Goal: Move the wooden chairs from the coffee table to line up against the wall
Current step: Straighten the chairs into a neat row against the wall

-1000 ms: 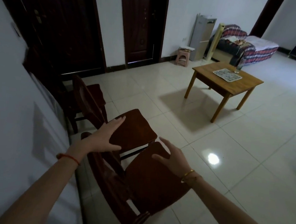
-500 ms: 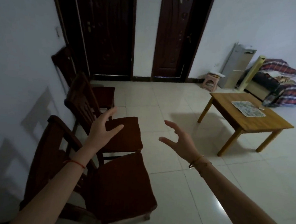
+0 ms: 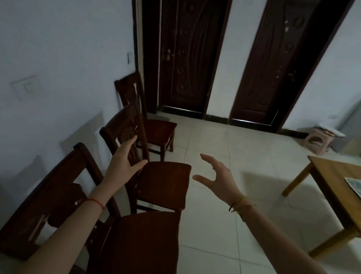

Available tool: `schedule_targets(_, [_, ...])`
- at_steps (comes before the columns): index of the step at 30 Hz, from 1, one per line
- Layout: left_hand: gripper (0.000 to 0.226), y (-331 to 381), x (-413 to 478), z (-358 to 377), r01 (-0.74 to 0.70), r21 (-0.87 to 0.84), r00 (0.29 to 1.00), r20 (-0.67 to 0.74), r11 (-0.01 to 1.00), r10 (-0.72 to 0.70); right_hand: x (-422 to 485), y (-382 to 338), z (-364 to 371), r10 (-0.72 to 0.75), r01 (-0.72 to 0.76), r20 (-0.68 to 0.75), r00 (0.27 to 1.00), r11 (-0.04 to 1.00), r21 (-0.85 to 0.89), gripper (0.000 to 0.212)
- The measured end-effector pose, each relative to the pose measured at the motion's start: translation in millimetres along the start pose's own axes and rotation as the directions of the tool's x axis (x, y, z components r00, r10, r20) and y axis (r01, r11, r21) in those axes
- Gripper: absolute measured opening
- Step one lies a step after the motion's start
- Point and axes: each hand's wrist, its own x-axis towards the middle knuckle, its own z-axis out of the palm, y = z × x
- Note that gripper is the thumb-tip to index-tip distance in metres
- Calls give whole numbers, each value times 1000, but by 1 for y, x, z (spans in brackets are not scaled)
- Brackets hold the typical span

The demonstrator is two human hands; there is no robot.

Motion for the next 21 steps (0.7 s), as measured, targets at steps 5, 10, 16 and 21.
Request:
schedule_targets(5, [84, -14, 47, 51, 76, 6, 996, -45, 997, -76, 66, 63, -13, -25, 27, 85, 996, 999, -19, 77])
schedule_targets(10, [87, -15, 84, 108, 171, -15, 980, -101, 985, -171, 146, 116, -13, -73, 75, 158, 985, 997, -3, 80])
schedule_targets(16, [90, -18, 128, 159, 253, -7, 952, -178, 968, -250, 233, 168, -6, -169, 157, 252, 953, 985, 68, 84])
schedule_targets(21, [91, -20, 161, 206, 320, 29, 925, -223, 947, -306, 310, 214, 2, -299, 270, 329, 896, 954, 134, 90])
